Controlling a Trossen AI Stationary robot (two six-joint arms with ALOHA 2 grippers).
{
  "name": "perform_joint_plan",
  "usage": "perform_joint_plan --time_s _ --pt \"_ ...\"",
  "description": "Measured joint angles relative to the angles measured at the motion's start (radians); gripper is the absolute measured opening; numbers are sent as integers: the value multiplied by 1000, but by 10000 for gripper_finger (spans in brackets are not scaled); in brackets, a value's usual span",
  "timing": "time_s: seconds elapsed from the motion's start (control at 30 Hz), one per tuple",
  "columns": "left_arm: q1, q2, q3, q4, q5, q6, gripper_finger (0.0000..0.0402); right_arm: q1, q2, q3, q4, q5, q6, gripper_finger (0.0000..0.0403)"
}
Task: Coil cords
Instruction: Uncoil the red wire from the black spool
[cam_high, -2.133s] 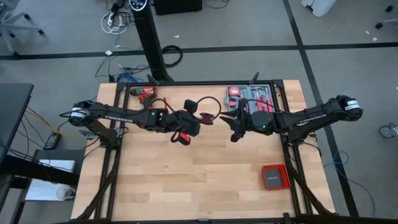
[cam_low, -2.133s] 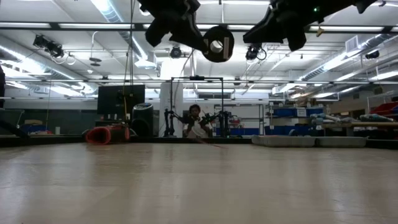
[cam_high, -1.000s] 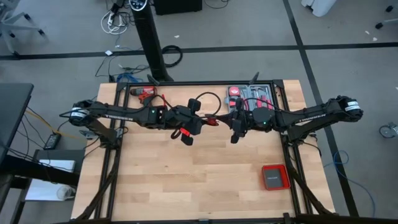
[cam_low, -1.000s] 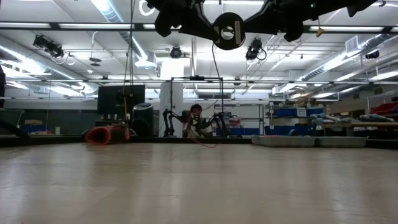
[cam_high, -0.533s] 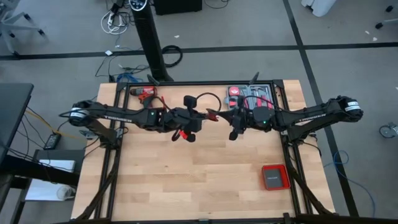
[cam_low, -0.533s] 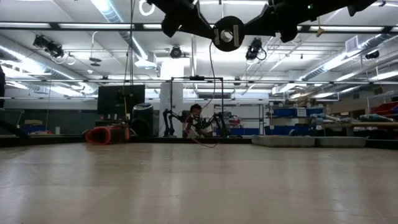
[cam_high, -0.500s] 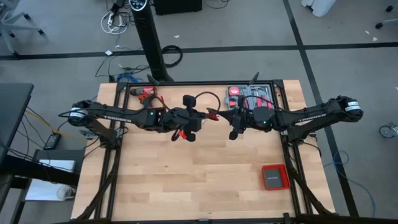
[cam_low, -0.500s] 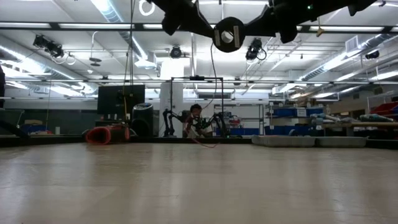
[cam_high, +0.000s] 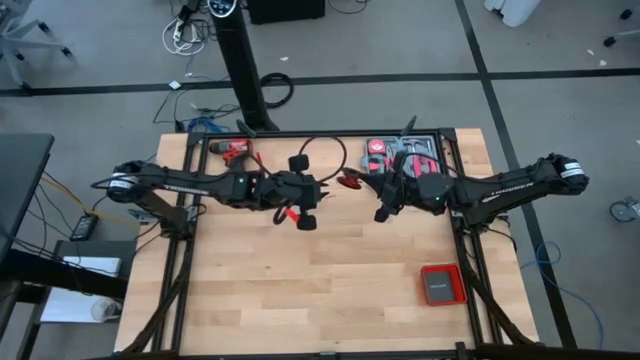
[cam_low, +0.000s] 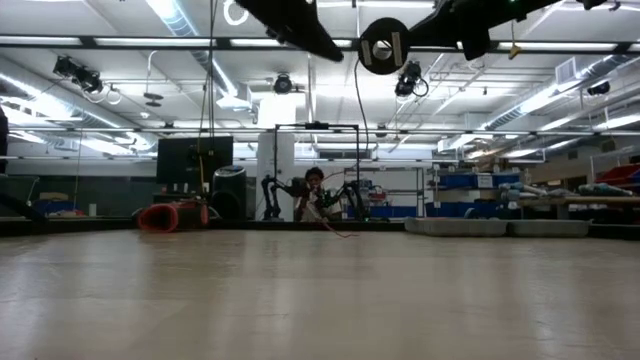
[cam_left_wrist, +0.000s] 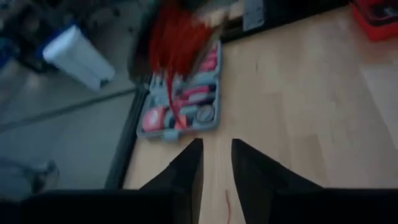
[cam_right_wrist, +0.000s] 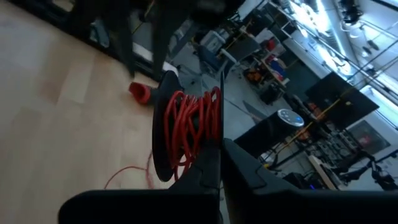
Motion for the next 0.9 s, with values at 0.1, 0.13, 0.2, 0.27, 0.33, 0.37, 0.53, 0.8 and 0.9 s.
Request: perform_joint_plan --time_s 0.1,0.13,0.2,0.27,0.33,0.37,0.53,0.8,0.9 --pt "14 13 -40 98 0 -40 88 3 -2 0 -1 1 1 0" --pt "18 18 -57 135 -1 -47 88 4 -1 0 -2 1 1 0" --pt "23 25 -81 215 0 -48 88 4 4 0 3 0 1 0" --pt "30 32 -106 261 -5 -54 88 4 5 0 -3 1 1 0" --pt "40 36 -117 297 -7 -78 89 4 5 0 -1 2 1 0" --pt "44 36 -121 298 -8 -92 91 4 5 0 -2 1 1 0" --pt "60 42 -121 303 -22 -113 106 4 8 0 0 1 2 0" --pt "72 55 -122 309 5 -131 111 4 9 0 0 -11 4 0" --pt "71 57 -122 310 40 -130 111 4 9 0 -1 -10 4 0"
